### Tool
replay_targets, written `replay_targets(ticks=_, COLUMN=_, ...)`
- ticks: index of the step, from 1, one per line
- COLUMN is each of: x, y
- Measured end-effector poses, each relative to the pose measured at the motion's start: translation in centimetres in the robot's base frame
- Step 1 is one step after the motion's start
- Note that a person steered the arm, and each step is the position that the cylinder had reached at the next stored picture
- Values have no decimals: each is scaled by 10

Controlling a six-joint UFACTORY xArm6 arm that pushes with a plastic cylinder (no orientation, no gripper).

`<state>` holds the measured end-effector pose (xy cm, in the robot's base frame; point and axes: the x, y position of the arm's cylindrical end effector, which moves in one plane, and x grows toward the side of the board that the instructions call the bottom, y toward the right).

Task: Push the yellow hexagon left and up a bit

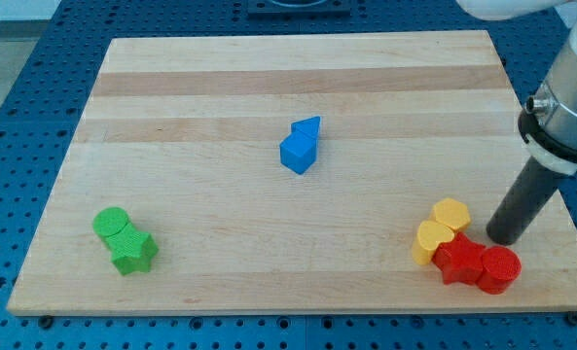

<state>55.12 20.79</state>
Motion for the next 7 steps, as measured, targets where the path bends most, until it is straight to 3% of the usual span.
replay_targets(ticks=4, x=-12, y=-46)
replay_targets(ticks=7, x=-31, y=-132)
